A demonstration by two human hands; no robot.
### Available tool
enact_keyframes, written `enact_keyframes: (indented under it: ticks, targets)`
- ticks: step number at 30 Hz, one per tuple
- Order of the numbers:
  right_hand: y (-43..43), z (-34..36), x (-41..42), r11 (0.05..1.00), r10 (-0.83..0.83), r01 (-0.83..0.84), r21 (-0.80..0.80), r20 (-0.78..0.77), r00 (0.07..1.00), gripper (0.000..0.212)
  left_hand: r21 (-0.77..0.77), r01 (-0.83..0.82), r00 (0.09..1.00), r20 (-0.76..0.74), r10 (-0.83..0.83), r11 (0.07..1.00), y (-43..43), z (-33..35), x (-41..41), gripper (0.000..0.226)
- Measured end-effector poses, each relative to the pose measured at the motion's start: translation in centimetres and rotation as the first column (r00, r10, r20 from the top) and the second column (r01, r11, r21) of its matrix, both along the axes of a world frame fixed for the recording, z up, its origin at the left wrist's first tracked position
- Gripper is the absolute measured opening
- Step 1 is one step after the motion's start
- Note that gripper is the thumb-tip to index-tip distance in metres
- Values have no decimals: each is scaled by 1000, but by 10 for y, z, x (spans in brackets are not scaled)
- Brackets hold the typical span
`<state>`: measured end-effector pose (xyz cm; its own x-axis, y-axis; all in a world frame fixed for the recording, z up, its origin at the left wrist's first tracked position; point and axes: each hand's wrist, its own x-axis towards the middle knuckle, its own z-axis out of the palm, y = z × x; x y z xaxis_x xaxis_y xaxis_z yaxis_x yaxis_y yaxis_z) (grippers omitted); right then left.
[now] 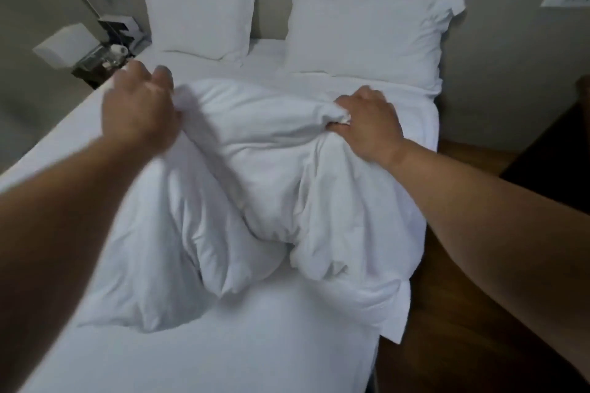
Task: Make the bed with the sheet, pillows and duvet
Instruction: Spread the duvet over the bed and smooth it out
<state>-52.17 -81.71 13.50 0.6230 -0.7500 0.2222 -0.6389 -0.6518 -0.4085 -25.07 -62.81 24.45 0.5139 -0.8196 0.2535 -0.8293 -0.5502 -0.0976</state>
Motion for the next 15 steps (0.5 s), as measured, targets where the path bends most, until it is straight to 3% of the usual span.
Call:
enact_keyframes:
  ticks: [1,3,4,6,9,12,15]
  targets:
    - [-2,-23,10,988,-146,143,-55,-56,988,37,-34,-25,1000,-18,25,999,-4,-34,-9,31]
    - [10,-73,26,963,-246,242,-117,-20,969,46,121,-11,985,-168,32,993,-2,-110,-34,44]
    - [26,-97,30,977,-188,188,-95,8,982,52,238,37,959,-281,32,971,5,-145,-49,58]
    - [61,-152,30,990,33,-28,142,-36,999,75,494,109,894,-428,132,863,21,-208,-69,98]
    - [104,-224,17,828,382,-201,523,-266,885,117,718,83,872,-388,298,691,47,-277,-75,134]
    - [115,-262,10,806,460,-224,549,-341,820,124,703,12,893,-327,309,711,60,-318,-86,118]
    - [117,-273,10,893,376,-249,376,-315,872,77,513,11,938,-303,169,858,67,-334,-100,58]
